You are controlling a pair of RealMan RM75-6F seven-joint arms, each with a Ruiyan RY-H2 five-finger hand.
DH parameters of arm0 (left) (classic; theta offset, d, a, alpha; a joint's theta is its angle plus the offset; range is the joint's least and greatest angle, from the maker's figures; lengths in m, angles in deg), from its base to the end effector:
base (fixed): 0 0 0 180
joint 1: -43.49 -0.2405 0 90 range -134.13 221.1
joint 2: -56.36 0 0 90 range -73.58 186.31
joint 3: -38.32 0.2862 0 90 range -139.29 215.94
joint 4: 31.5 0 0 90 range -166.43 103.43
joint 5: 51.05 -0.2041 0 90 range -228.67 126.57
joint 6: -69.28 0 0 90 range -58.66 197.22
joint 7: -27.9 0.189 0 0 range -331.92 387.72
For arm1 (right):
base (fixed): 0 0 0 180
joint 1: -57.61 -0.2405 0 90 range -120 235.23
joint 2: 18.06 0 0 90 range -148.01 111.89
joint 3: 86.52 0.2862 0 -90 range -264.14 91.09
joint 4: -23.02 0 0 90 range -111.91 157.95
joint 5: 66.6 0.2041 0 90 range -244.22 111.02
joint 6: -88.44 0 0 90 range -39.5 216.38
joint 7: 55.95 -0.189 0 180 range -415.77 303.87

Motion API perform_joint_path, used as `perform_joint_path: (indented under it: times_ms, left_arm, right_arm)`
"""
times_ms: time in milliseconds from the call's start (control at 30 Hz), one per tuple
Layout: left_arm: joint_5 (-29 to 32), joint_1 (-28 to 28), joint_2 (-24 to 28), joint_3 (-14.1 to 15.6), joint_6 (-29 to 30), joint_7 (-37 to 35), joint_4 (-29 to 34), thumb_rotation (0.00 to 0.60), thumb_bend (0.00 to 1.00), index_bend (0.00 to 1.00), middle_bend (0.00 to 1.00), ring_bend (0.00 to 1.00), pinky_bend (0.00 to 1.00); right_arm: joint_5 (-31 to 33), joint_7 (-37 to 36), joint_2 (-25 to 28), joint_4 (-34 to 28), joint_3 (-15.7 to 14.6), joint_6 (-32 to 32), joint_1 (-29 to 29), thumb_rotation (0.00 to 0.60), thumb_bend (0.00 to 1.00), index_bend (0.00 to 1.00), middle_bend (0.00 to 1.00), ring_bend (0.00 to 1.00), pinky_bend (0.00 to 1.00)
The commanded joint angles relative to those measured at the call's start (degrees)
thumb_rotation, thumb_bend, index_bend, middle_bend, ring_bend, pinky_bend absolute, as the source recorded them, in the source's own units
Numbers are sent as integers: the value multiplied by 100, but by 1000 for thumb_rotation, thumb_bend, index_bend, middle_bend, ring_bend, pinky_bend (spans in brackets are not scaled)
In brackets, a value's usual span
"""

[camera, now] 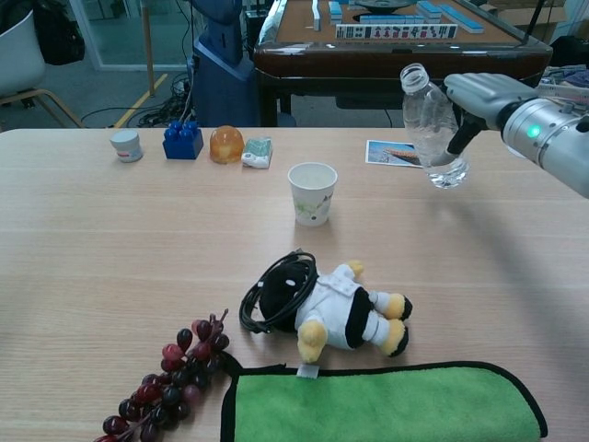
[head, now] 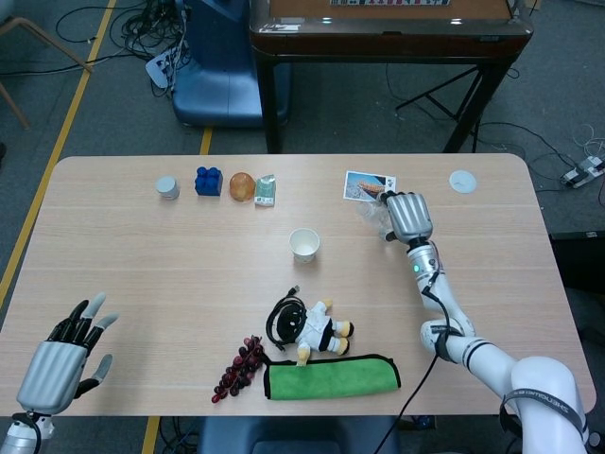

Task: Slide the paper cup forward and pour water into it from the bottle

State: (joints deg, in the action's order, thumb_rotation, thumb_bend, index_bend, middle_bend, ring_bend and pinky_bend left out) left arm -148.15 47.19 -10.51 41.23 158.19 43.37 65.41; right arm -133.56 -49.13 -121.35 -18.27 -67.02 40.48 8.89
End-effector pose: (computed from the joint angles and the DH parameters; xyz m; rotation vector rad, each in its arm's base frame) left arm -0.2904 0.1961 0.1385 -1.5881 -0.7338 -0.8833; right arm -0.2119 -0.5155 -0.0111 1.5812 -0.8422 0.8527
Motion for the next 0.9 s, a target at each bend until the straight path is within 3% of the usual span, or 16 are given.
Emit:
perform_joint_path:
  times_ms: [33,367,900]
  left_arm:
    - [29,1,7,-13,-17,-33,-12,600,358,216,27,40,229]
    - [53,9,21,-41,-48,-92,-26,600,358,226,27,40,229]
    - [5,-22,66,-48,1,-119,6,600,358,231,27,40,228]
  right_arm:
    - [93,247,-158,311,12,199,-198,600,182,602,631,468,507]
    - [120,572,-552,883,-30,475,-609,600,183,602,631,468,507]
    - [-39,1284,-887,1224,-171,366,-980,600,183,602,632,468,507]
